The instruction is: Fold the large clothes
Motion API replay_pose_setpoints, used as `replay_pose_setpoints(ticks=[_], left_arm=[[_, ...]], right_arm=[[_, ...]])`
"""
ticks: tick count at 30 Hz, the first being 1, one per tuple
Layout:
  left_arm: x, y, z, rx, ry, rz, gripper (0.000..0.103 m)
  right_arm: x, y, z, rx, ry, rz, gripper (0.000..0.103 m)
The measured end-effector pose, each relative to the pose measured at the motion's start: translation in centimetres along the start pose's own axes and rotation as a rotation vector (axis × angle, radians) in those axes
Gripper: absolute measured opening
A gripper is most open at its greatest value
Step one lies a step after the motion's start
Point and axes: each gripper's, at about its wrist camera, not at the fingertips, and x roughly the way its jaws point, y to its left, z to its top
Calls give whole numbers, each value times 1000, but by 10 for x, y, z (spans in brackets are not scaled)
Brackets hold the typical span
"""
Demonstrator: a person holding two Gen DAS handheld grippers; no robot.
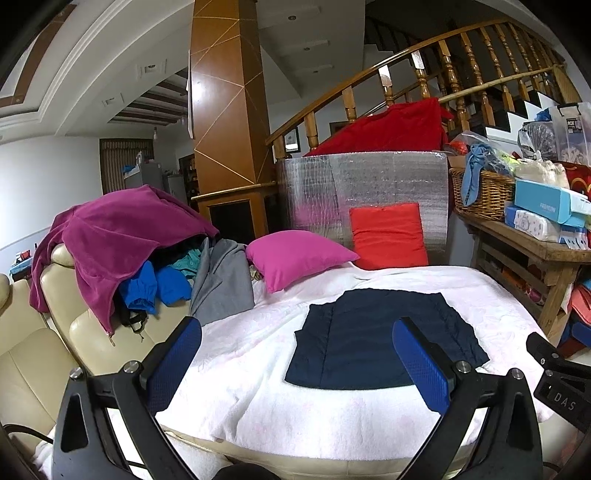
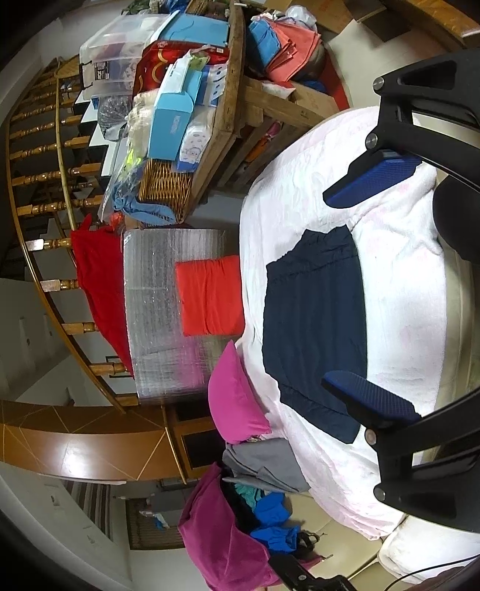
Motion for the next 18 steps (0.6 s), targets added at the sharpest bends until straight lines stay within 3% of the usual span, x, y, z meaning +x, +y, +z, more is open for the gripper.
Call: replay_pose_setpoints(ticks=[18], left_arm=[[5, -2, -4, 14, 21, -2, 103]], right_arm=[[12, 1, -6, 6, 32, 11, 92]])
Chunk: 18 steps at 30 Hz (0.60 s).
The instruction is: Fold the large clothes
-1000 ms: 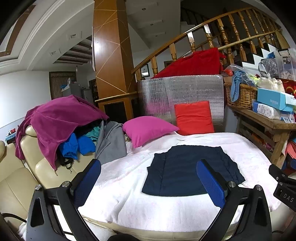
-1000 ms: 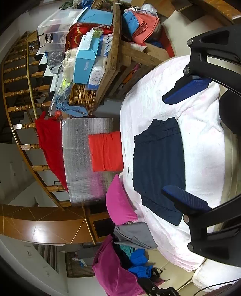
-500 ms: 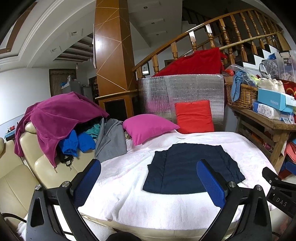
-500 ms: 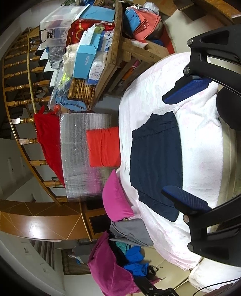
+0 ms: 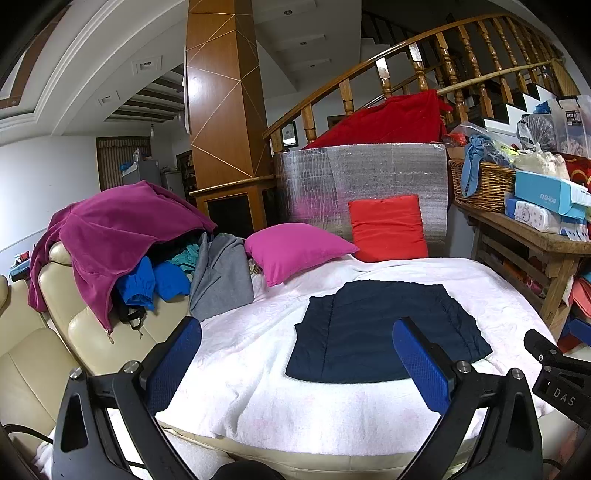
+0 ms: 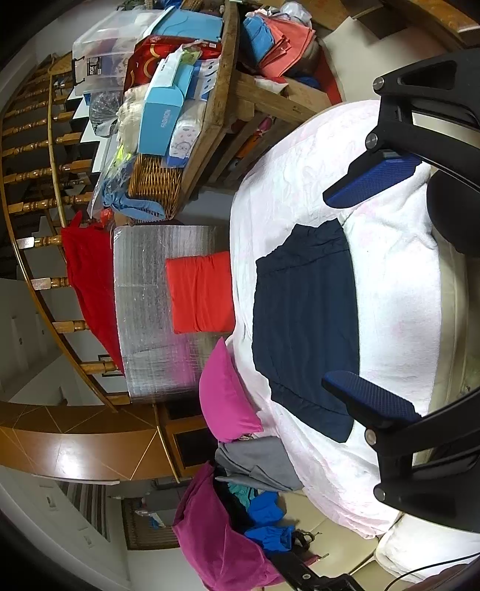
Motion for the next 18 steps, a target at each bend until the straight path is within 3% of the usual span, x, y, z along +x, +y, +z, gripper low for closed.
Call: replay_pose_setpoints(ticks=[18], left_arm=[[6, 4, -4, -8, 10, 6, 103]], right_arm=[[2, 1, 0, -1, 0, 2, 92]])
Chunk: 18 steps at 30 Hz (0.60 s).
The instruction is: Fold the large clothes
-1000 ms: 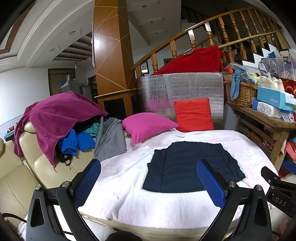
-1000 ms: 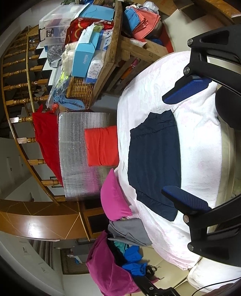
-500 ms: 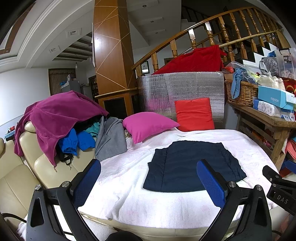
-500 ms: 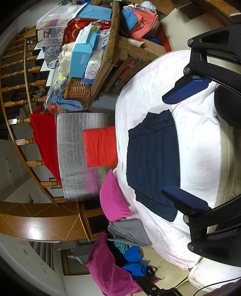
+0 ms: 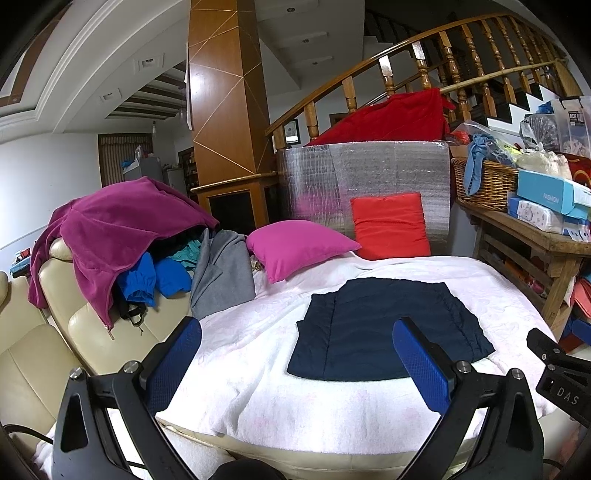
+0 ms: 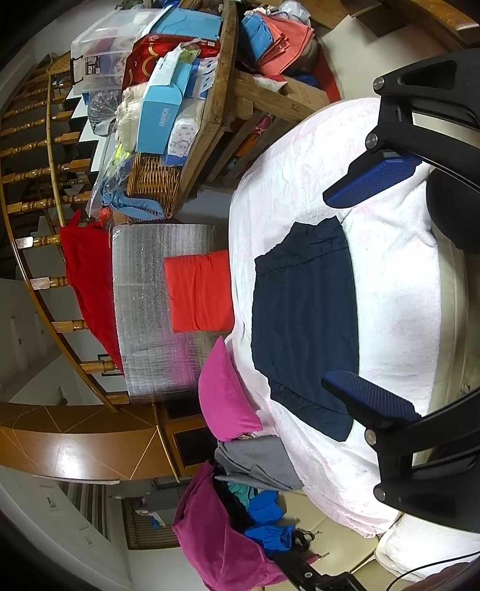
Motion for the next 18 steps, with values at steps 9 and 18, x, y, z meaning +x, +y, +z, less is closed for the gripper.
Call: replay_pose_setpoints(ticks=[9, 18], left_arm=[[5, 1, 1, -5, 7, 6, 103], [23, 6, 8, -5, 16, 30, 103]], right_arm=[[3, 6, 1, -10, -9, -9, 92], [19, 11, 18, -17, -10, -2, 92]])
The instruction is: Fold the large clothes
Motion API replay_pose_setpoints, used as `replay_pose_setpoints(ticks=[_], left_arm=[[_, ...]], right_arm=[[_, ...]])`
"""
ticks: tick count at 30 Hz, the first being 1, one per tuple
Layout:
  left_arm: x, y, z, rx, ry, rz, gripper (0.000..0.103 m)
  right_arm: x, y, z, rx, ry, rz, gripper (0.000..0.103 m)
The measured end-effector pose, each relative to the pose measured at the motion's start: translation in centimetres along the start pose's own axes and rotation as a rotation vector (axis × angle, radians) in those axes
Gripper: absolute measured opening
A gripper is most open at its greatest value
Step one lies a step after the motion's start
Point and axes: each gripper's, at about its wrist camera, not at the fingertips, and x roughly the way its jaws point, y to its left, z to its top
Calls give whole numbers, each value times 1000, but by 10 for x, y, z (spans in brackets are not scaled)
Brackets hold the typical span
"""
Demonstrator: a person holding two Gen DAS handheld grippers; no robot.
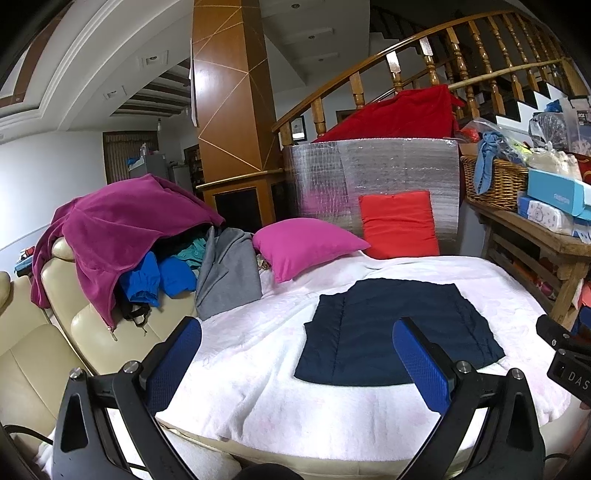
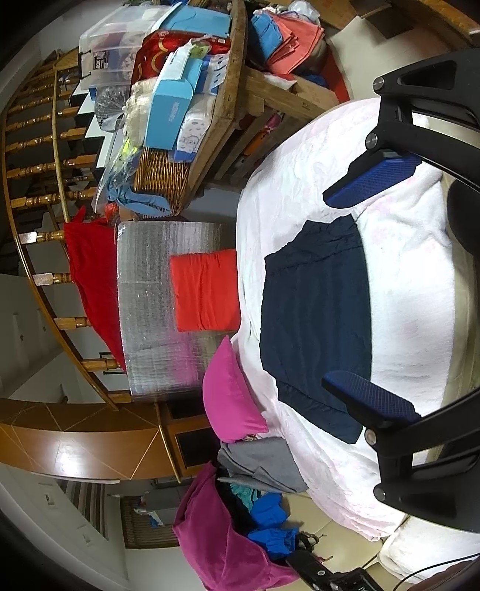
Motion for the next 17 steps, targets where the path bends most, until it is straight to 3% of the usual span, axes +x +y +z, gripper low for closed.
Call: replay_pose_setpoints(ticks=[10, 14, 17], left_arm=[[65, 2, 6, -13, 83, 7, 103], [105, 8, 7, -17, 113, -36, 103], [158, 34, 11, -110, 159, -60, 103]], right_arm=[[48, 2, 23, -26, 20, -16, 92], [84, -16, 33, -15, 39, -54, 92], [120, -46, 40, 5, 59, -95, 92]])
